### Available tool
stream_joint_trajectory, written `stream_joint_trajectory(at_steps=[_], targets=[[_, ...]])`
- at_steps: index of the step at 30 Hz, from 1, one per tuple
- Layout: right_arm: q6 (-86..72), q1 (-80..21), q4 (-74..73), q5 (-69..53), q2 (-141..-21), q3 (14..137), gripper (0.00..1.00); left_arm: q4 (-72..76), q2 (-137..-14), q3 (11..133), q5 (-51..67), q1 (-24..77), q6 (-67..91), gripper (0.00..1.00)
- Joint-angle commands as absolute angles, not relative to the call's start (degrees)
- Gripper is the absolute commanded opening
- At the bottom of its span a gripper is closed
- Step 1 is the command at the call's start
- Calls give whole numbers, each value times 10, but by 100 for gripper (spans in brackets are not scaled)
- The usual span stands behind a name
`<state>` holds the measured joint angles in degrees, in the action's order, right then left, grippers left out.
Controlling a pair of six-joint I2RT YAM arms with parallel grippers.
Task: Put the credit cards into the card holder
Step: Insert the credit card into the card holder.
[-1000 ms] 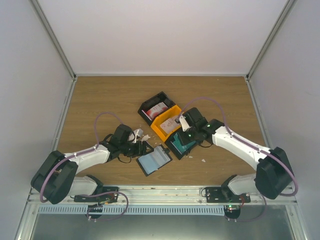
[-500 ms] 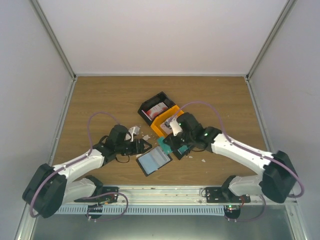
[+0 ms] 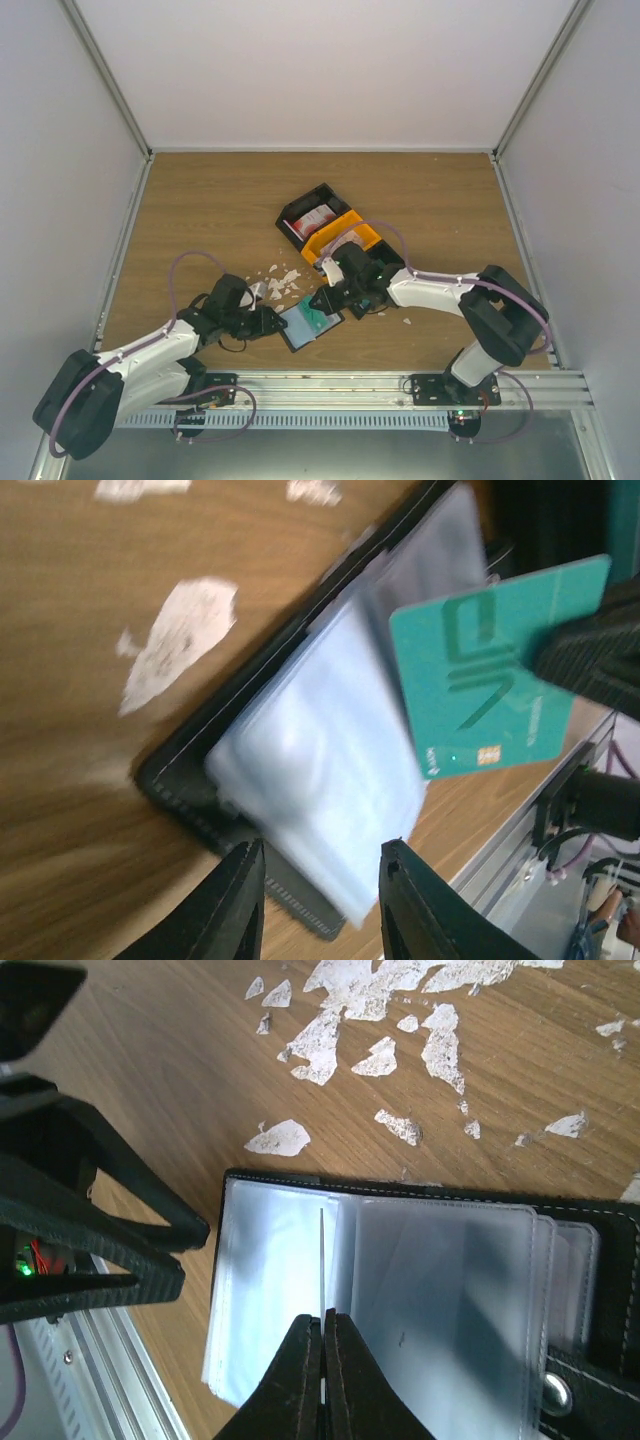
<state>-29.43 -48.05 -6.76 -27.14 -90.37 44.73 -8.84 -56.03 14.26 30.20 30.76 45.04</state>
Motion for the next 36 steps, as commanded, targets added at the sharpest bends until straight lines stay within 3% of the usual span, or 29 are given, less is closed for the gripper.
stream_joint_trajectory(at_steps=[1, 15, 23, 36], targets=[[-315, -482, -22, -291, -932, 447, 0, -88, -557, 122, 322, 312, 466, 33], [-349, -476, -50, -233, -949, 434, 0, -80, -594, 126, 310, 314, 471, 18], [-403, -472, -53, -191, -903, 404, 1, -85, -595, 134, 297, 314, 468, 17], [-431, -473, 44, -290, -947, 377, 1, -69, -634, 138, 293, 314, 455, 15]])
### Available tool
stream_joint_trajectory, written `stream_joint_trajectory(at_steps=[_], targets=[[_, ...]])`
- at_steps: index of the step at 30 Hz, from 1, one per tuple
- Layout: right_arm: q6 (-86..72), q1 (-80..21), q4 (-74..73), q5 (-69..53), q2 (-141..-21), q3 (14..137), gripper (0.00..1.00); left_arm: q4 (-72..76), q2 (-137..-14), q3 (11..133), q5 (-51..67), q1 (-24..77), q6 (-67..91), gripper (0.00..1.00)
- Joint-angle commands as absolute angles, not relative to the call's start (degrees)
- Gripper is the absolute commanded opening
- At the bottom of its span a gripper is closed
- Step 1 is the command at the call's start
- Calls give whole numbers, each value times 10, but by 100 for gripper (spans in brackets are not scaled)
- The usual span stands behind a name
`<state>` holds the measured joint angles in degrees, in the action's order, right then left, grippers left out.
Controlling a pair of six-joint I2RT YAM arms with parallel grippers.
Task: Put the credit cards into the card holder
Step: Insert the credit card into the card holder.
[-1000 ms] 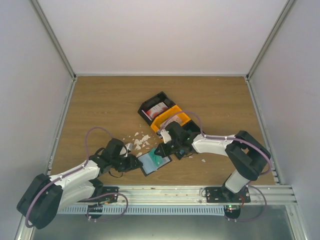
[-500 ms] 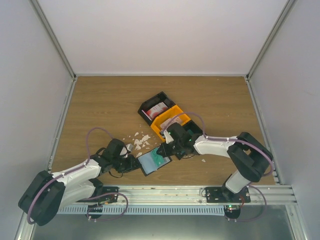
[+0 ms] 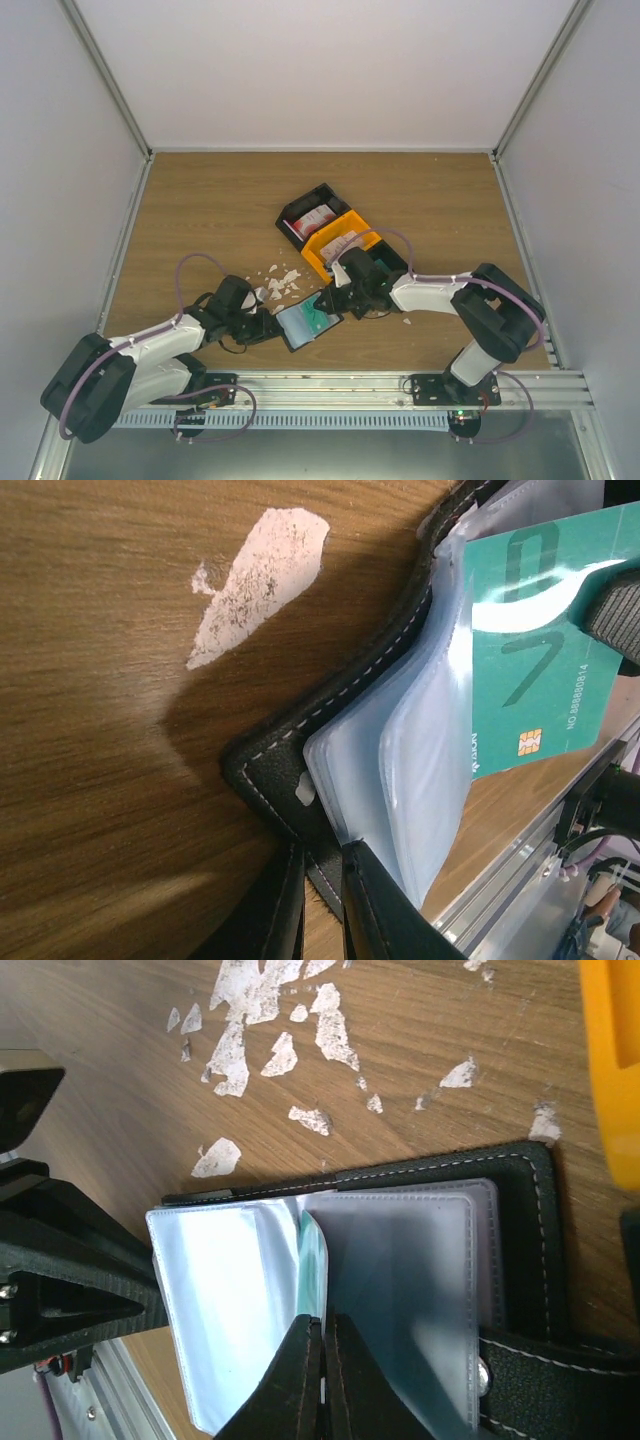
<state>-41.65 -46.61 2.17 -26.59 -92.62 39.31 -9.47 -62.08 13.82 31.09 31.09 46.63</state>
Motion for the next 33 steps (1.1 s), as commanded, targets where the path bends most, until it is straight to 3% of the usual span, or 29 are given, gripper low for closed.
stream_joint_trajectory(at_steps=[1, 23, 33], targets=[[-433, -473, 49, -295, -949, 376, 1, -69, -634, 137, 293, 314, 454, 15], [-448, -472, 100, -337, -920, 353, 1, -148, -577, 161, 241, 314, 456, 10], [-458, -474, 117, -339, -936, 354, 1, -135, -551, 158, 272, 314, 460, 11]])
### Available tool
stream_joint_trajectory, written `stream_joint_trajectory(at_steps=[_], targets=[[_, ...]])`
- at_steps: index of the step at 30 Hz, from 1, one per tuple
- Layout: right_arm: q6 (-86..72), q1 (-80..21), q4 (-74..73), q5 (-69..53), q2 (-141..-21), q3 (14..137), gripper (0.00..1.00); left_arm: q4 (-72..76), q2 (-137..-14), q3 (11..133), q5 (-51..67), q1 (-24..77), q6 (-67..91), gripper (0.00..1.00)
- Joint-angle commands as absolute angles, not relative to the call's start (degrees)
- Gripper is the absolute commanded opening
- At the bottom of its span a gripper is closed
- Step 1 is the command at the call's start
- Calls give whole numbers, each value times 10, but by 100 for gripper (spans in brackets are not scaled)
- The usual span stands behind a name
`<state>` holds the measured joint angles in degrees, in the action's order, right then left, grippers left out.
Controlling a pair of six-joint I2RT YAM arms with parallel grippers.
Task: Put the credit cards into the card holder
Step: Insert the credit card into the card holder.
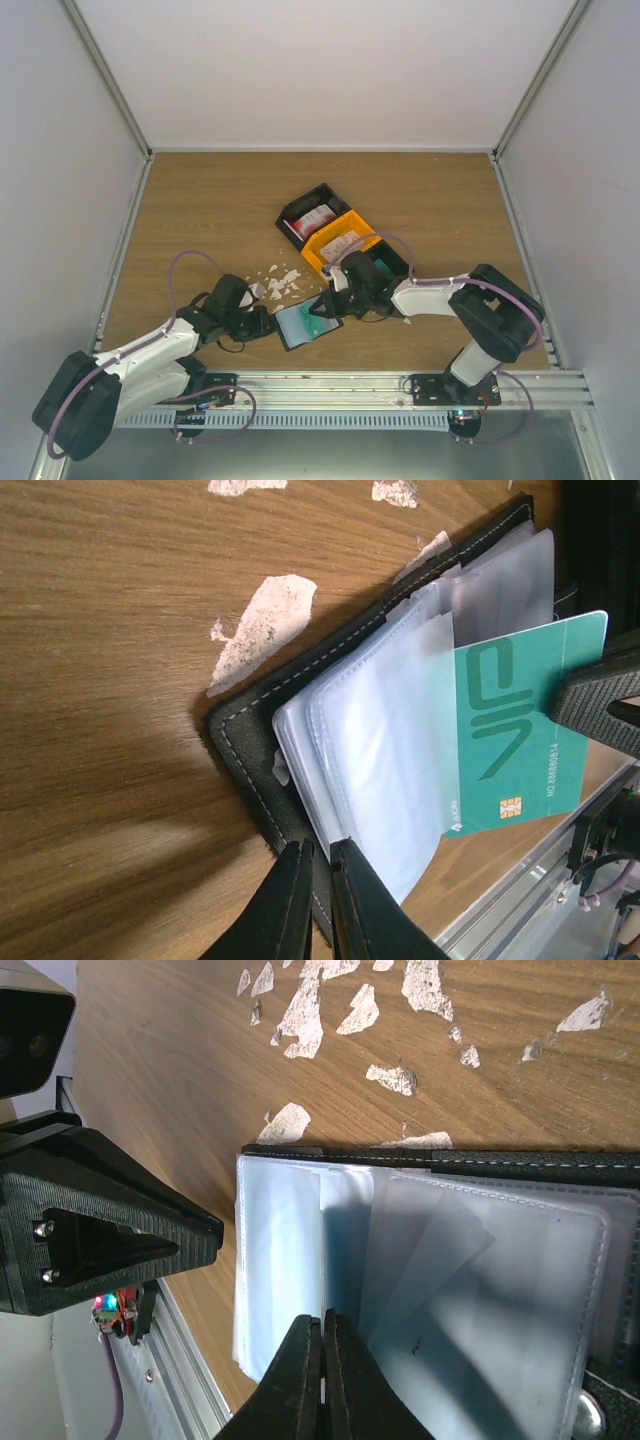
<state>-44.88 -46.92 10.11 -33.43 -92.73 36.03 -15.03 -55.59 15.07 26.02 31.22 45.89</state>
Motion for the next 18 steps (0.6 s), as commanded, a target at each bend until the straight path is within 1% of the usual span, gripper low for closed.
stream_joint_trajectory(at_steps=[1, 8, 18], targets=[[-461, -475, 122, -336, -940, 354, 1, -131, -553, 155, 276, 314, 460, 11], [-487, -483, 155, -328, -963, 356, 1, -105, -582, 146, 298, 314, 456, 16], [-511, -483, 175, -304, -961, 355, 1, -109, -614, 138, 275, 314, 447, 14]])
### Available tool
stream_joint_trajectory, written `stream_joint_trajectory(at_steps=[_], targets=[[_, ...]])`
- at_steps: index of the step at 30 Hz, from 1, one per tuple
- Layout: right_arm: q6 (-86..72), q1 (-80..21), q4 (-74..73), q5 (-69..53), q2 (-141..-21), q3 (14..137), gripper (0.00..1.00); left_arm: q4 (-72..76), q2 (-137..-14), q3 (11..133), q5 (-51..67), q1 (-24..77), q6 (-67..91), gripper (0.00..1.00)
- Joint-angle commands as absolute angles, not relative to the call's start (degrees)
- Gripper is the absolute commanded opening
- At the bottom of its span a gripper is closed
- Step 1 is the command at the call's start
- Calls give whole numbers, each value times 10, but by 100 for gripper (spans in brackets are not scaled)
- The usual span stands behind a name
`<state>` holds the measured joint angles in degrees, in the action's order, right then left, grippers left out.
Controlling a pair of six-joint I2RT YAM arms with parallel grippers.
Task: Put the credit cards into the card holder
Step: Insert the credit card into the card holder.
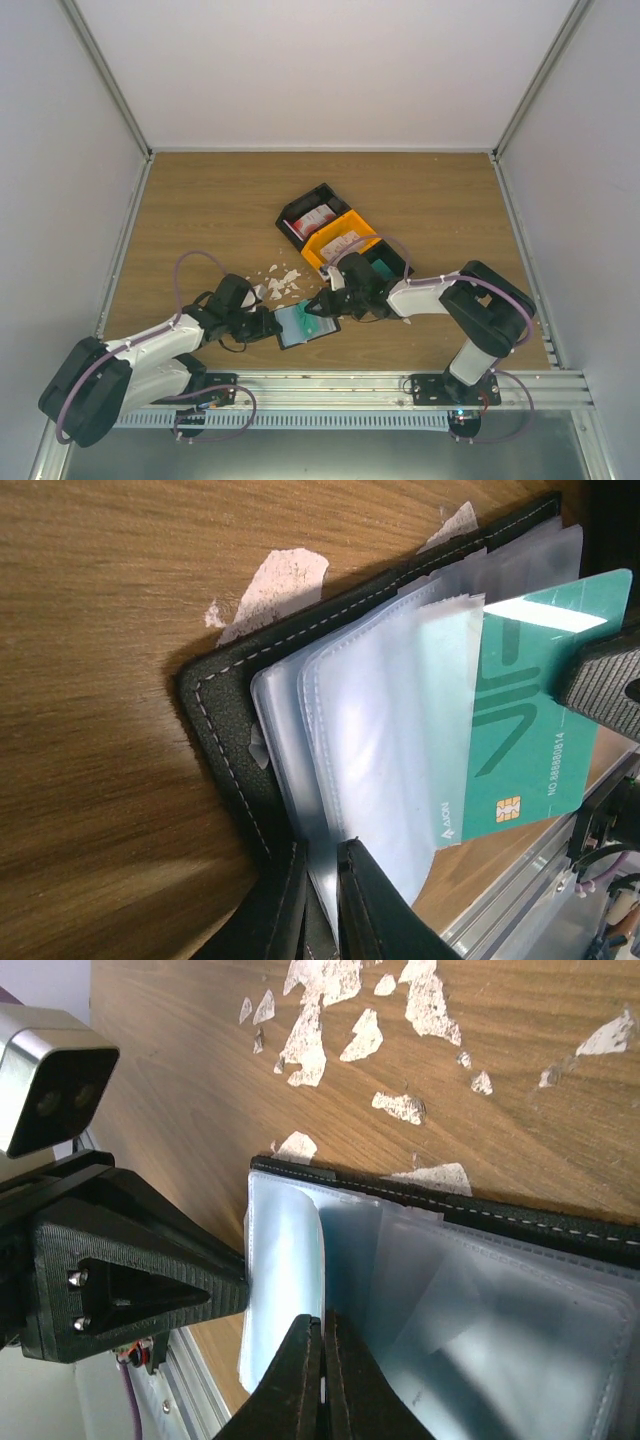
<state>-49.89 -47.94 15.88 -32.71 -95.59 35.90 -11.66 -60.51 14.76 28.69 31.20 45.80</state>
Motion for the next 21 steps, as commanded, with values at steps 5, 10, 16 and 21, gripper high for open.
stream_joint_trajectory(at_steps=[5, 10, 16, 21], targets=[[-528, -483, 180, -308, -973, 356, 1, -114, -609, 138, 268, 314, 445, 12], [-550, -496, 195, -310, -982, 349, 1, -113, -610, 139, 271, 314, 443, 11], [-575, -515, 217, -298, -985, 338, 3, -107, -613, 137, 272, 314, 440, 11], [-584, -527, 228, -283, -992, 337, 5, -106, -616, 138, 275, 314, 436, 11]])
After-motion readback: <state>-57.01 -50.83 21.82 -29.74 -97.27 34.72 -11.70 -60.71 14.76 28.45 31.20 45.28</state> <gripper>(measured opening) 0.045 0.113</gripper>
